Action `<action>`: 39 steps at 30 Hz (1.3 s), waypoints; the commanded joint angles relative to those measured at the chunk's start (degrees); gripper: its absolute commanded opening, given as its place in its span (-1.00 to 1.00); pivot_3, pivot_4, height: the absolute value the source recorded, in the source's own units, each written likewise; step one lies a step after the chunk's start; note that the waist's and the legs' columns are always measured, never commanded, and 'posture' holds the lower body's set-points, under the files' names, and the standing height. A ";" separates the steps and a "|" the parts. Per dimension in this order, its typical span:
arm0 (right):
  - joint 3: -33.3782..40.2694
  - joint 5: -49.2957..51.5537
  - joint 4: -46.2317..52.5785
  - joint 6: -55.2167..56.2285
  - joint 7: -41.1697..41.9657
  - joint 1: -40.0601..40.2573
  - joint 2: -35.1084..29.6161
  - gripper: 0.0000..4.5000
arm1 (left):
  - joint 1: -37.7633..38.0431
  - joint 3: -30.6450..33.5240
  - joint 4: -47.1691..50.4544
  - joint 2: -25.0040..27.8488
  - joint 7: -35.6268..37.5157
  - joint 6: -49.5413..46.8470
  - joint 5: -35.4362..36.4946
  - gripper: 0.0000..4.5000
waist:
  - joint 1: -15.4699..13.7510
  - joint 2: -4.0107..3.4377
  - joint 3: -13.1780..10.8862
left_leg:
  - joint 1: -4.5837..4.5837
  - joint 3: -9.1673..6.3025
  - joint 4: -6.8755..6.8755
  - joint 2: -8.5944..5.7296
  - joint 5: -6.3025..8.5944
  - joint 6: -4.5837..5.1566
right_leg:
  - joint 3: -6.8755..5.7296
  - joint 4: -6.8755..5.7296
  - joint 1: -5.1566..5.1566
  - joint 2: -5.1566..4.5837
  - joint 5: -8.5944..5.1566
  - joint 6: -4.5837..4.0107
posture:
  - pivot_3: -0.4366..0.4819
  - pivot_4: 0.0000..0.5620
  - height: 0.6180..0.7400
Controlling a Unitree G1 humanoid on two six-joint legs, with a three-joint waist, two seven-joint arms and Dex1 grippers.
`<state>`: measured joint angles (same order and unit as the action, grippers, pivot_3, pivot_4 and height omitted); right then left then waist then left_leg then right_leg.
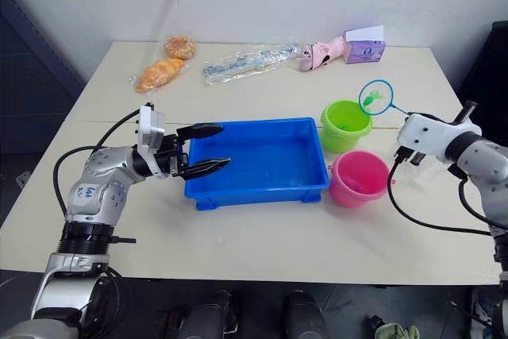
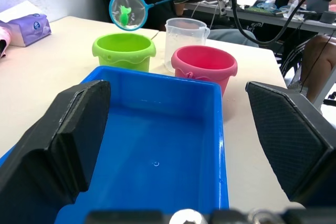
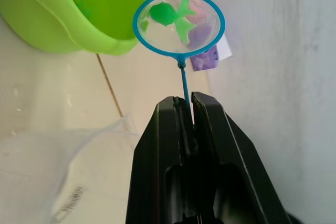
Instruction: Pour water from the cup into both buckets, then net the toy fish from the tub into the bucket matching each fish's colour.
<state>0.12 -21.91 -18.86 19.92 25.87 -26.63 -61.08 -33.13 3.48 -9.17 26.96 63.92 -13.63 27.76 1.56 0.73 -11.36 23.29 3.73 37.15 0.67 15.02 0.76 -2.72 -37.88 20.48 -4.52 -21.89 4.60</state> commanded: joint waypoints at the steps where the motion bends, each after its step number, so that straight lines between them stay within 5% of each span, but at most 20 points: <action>1: -2.21 -8.10 -1.83 7.83 -6.78 -1.79 -3.21 -1.00 | -0.64 0.35 1.82 -0.36 0.07 1.00 0.63 0.97 | 0.01 0.00 0.00 | 0.00 0.00 0.00 0.00 -0.01 -0.01 | 0.00 0.00 0.00 0.00 0.00 0.00 | -0.05 -0.47 1.00; 13: -8.16 -26.53 -9.93 16.74 -29.42 -4.21 -7.01 -1.00 | 0.51 0.54 3.06 -0.21 0.11 0.87 0.61 0.97 | 0.09 -0.01 -0.01 | 0.00 0.01 0.00 0.01 -0.04 -0.07 | 0.02 0.00 0.00 0.02 0.00 0.00 | -0.05 -0.47 1.00; 18: -5.55 -21.00 -11.11 19.16 -30.30 -3.84 -6.29 -1.00 | 0.52 0.40 3.17 -0.06 0.80 1.26 0.59 0.97 | 0.05 -0.02 -0.01 | 0.00 0.01 -0.02 0.02 -0.07 -0.12 | 0.02 -0.02 0.02 0.05 0.00 0.00 | -0.05 -0.47 1.00; 24: 0.09 11.71 -1.83 18.45 -11.05 1.33 -3.71 -1.00 | -0.10 1.95 4.41 3.21 8.89 -0.32 5.35 0.97 | 0.10 -0.02 -0.01 | 0.00 0.01 -0.03 0.03 -0.07 -0.12 | 0.01 -0.01 0.00 0.08 0.00 0.00 | -0.05 -0.47 1.00; 29: 3.40 53.19 26.68 -2.03 13.97 16.60 -4.94 -1.00 | -0.40 2.98 7.87 7.12 14.60 -3.51 9.95 0.97 | -0.19 -0.02 -0.02 | -0.05 -0.19 0.02 0.10 -0.03 -0.04 | -0.14 0.03 -0.26 0.12 0.00 0.00 | -0.05 -0.47 1.00; 31: 4.55 62.08 37.00 -9.90 19.37 22.34 -7.21 -1.00 | 1.09 3.10 9.55 9.76 16.68 -5.11 10.82 0.97 | -0.30 -0.06 -0.04 | -0.04 -0.23 0.02 0.09 0.01 0.03 | -0.16 0.01 -0.32 0.09 0.01 0.01 | -0.05 -0.47 1.00; 34: 3.73 66.90 47.23 -17.73 22.84 28.05 -7.87 -1.00 | 6.33 3.81 8.29 14.54 20.99 -3.80 9.27 0.97 | 0.19 -0.07 -0.05 | -0.22 -0.38 0.00 0.10 0.07 0.11 | -0.26 0.14 -0.60 0.08 0.01 0.01 | -0.05 -0.47 1.00; 39: -4.28 53.16 47.26 -14.93 29.57 31.57 -3.22 -1.00 | 16.44 2.67 5.58 20.55 28.15 8.26 3.66 0.97 | 0.00 -0.03 -0.04 | -0.67 -0.43 -0.08 0.10 0.38 0.44 | -0.25 0.54 -1.07 0.00 0.00 -0.01 | -0.05 -0.47 1.00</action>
<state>-0.92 37.90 28.75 2.49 52.14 4.25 -65.78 -19.01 6.21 -3.47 44.89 86.05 -11.96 33.67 1.56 0.70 -11.40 22.64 3.29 37.07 0.77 15.45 1.19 -2.95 -37.29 19.45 -4.53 -21.89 4.59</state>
